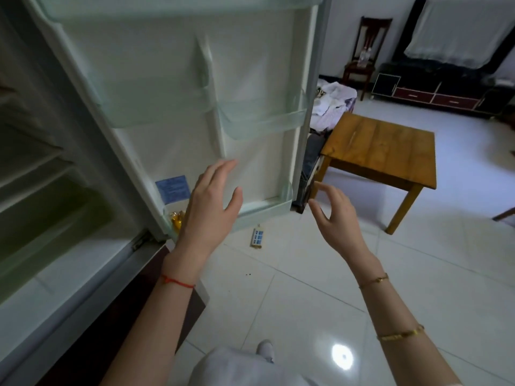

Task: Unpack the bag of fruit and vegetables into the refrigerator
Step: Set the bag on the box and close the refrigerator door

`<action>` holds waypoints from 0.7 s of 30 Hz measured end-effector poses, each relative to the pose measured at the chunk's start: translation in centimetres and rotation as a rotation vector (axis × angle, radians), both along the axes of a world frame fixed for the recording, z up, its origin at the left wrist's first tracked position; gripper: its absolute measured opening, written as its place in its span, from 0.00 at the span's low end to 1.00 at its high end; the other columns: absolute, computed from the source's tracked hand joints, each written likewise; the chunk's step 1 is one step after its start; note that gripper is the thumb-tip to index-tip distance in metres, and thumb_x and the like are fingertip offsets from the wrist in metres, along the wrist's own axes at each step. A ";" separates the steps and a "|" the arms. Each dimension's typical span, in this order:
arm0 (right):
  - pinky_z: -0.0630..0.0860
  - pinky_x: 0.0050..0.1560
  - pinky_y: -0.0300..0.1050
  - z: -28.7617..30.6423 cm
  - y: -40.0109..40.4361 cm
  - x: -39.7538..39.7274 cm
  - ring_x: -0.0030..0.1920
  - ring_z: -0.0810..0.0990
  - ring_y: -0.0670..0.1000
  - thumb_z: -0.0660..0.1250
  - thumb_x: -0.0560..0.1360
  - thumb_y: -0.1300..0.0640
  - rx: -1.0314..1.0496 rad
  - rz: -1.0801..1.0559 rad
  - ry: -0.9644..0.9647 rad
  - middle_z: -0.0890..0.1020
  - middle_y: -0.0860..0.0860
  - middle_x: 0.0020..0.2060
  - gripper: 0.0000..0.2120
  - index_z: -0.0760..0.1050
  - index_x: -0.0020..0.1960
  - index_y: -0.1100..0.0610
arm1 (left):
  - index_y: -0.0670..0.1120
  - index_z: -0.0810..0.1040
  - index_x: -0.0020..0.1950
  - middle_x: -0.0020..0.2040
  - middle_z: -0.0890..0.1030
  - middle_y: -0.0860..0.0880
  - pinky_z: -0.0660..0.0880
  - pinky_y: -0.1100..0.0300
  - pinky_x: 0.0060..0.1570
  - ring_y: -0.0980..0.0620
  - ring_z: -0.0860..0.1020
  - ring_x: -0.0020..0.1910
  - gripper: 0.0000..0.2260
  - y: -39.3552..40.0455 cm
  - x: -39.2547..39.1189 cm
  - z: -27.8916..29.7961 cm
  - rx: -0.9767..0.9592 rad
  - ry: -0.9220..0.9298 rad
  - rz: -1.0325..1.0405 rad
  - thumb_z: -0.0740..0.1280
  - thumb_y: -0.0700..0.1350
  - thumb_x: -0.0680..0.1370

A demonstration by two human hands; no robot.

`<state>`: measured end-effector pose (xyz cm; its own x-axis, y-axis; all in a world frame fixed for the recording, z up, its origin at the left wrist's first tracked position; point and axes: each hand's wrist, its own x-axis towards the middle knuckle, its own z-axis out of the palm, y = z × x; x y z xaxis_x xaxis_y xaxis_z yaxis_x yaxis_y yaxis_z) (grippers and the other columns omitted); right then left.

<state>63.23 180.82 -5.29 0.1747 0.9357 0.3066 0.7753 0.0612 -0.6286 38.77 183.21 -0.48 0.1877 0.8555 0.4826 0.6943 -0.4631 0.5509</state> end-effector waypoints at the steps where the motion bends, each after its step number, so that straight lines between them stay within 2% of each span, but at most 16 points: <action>1: 0.64 0.64 0.39 0.3 1.5 0.8 0.68 0.70 0.51 0.63 0.80 0.51 0.004 -0.011 0.001 0.75 0.51 0.67 0.21 0.68 0.71 0.56 | 0.43 0.71 0.72 0.68 0.73 0.47 0.65 0.62 0.66 0.49 0.72 0.66 0.21 1.3 0.8 0.6 0.029 0.003 -0.003 0.65 0.40 0.79; 4: 0.66 0.64 0.41 0.8 6.0 3.2 0.67 0.72 0.52 0.62 0.80 0.51 0.040 -0.027 0.000 0.75 0.52 0.66 0.21 0.69 0.71 0.56 | 0.42 0.72 0.71 0.68 0.74 0.46 0.62 0.63 0.68 0.48 0.71 0.67 0.21 4.5 3.3 2.4 0.145 0.025 0.008 0.65 0.38 0.78; 8: 0.68 0.66 0.45 2.1 10.9 5.7 0.67 0.72 0.52 0.61 0.81 0.52 0.088 -0.009 0.030 0.75 0.53 0.66 0.20 0.68 0.71 0.57 | 0.41 0.72 0.70 0.67 0.75 0.45 0.66 0.53 0.70 0.47 0.71 0.66 0.21 7.4 6.5 3.8 0.258 0.080 0.035 0.65 0.38 0.77; 12: 0.69 0.69 0.50 3.4 15.9 7.9 0.68 0.71 0.53 0.60 0.82 0.52 0.100 0.028 0.068 0.74 0.54 0.67 0.21 0.67 0.72 0.58 | 0.41 0.73 0.70 0.65 0.77 0.44 0.67 0.48 0.69 0.45 0.73 0.65 0.21 9.6 9.1 4.1 0.267 0.153 0.107 0.66 0.39 0.77; 15: 0.71 0.67 0.55 4.2 19.7 9.4 0.66 0.72 0.55 0.58 0.82 0.51 0.085 0.071 0.119 0.75 0.56 0.65 0.22 0.65 0.73 0.57 | 0.42 0.74 0.69 0.63 0.78 0.45 0.61 0.46 0.73 0.45 0.75 0.64 0.20 10.8 10.8 3.9 0.229 0.186 0.187 0.65 0.40 0.77; 19: 0.62 0.73 0.50 5.9 23.4 10.2 0.74 0.65 0.54 0.54 0.83 0.51 0.037 0.182 0.187 0.67 0.56 0.74 0.24 0.58 0.77 0.58 | 0.43 0.77 0.66 0.59 0.81 0.47 0.56 0.43 0.76 0.47 0.77 0.60 0.18 11.6 12.9 3.6 0.170 0.204 0.278 0.63 0.43 0.77; 21: 0.60 0.75 0.50 6.2 24.9 10.5 0.75 0.62 0.53 0.52 0.84 0.51 0.017 0.244 0.230 0.64 0.55 0.75 0.24 0.56 0.77 0.59 | 0.43 0.79 0.63 0.57 0.82 0.47 0.55 0.41 0.76 0.48 0.78 0.58 0.15 11.7 13.8 3.6 0.146 0.196 0.312 0.64 0.41 0.77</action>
